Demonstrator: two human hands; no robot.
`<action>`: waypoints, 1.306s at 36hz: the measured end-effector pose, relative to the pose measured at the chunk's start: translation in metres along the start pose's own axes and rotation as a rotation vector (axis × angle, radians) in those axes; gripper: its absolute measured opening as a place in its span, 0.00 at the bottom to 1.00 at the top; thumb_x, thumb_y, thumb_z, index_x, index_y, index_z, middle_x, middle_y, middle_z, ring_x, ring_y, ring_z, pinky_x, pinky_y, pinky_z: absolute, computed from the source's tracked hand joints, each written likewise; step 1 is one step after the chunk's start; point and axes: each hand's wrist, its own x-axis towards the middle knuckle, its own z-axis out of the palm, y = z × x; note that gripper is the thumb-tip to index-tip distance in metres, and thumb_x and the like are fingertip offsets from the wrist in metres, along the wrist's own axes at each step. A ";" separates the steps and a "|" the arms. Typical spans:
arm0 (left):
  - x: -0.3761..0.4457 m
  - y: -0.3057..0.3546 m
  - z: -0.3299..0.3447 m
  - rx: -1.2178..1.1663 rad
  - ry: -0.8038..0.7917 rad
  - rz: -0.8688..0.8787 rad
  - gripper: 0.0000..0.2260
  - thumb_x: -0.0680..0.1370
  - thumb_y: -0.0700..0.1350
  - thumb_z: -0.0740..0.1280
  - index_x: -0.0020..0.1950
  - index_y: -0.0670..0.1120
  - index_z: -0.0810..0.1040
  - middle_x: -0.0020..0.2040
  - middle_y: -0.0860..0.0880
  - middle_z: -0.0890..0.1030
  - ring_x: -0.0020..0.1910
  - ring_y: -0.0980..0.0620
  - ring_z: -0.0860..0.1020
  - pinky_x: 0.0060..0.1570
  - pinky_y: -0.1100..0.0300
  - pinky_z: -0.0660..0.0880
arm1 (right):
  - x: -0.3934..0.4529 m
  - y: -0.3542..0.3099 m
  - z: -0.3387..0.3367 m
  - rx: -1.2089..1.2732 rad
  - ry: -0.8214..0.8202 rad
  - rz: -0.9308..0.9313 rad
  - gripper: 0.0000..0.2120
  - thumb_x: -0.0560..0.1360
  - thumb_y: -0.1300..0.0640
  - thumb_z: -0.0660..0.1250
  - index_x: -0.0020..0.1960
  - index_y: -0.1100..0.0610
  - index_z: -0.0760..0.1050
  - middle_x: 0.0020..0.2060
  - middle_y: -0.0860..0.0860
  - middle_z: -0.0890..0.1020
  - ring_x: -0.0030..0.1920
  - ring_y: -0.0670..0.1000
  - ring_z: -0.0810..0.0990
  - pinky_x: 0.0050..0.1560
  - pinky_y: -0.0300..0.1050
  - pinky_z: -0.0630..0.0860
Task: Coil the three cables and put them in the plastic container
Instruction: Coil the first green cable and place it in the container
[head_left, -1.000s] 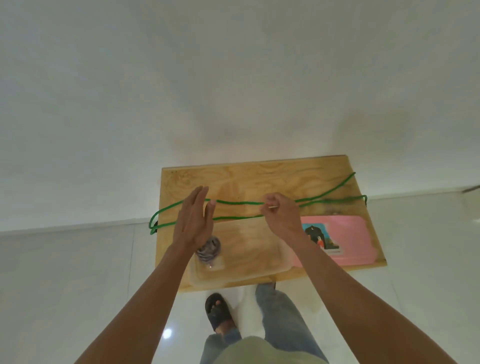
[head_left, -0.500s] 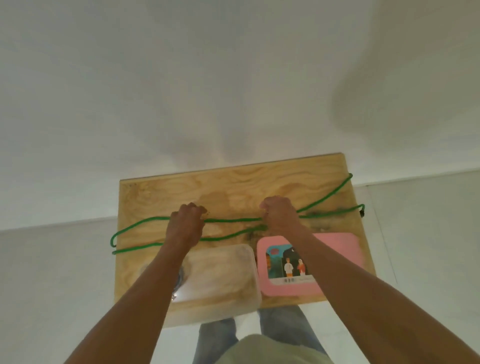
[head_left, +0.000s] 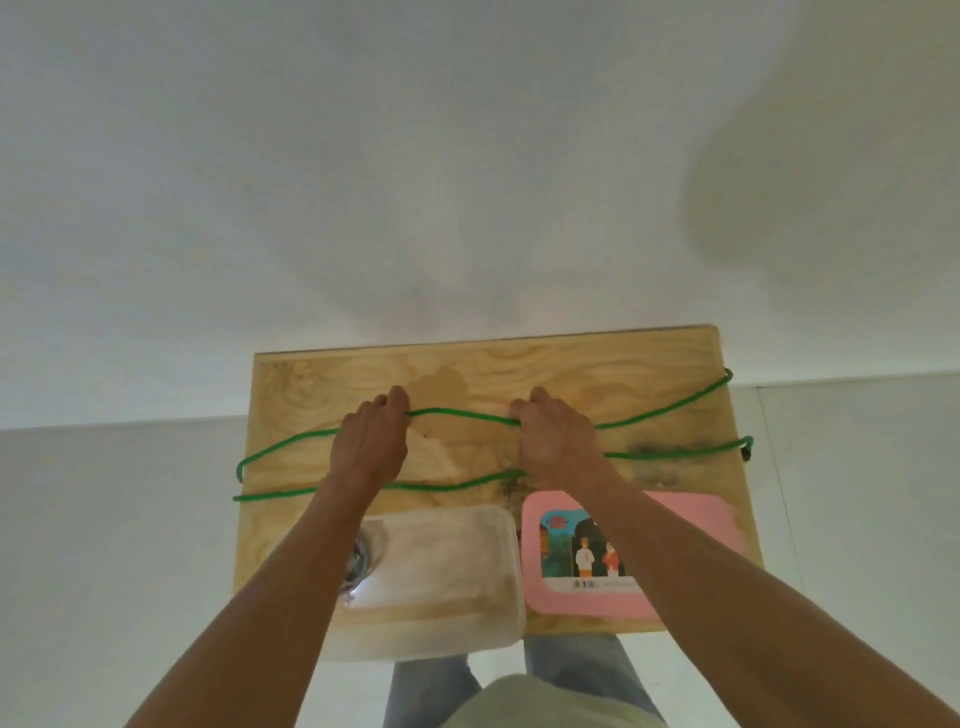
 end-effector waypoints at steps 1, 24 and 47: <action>-0.001 -0.003 -0.009 -0.050 0.039 0.009 0.06 0.83 0.41 0.59 0.59 0.43 0.72 0.53 0.42 0.79 0.51 0.36 0.78 0.47 0.46 0.72 | -0.001 -0.007 -0.007 -0.011 0.025 0.001 0.15 0.76 0.61 0.63 0.62 0.55 0.74 0.56 0.54 0.73 0.54 0.58 0.78 0.44 0.50 0.71; -0.113 -0.019 -0.221 -0.738 0.756 0.248 0.12 0.84 0.46 0.60 0.57 0.46 0.82 0.35 0.57 0.75 0.33 0.60 0.72 0.40 0.62 0.66 | -0.092 -0.167 -0.132 0.523 0.873 -0.078 0.21 0.79 0.60 0.66 0.72 0.56 0.69 0.55 0.55 0.74 0.46 0.54 0.80 0.55 0.49 0.77; -0.164 0.041 -0.282 -1.430 0.282 0.369 0.20 0.81 0.59 0.61 0.56 0.44 0.81 0.50 0.43 0.84 0.53 0.46 0.83 0.57 0.50 0.80 | -0.169 -0.184 -0.128 1.019 0.456 -0.411 0.07 0.82 0.59 0.63 0.50 0.58 0.80 0.36 0.51 0.84 0.37 0.51 0.86 0.41 0.42 0.82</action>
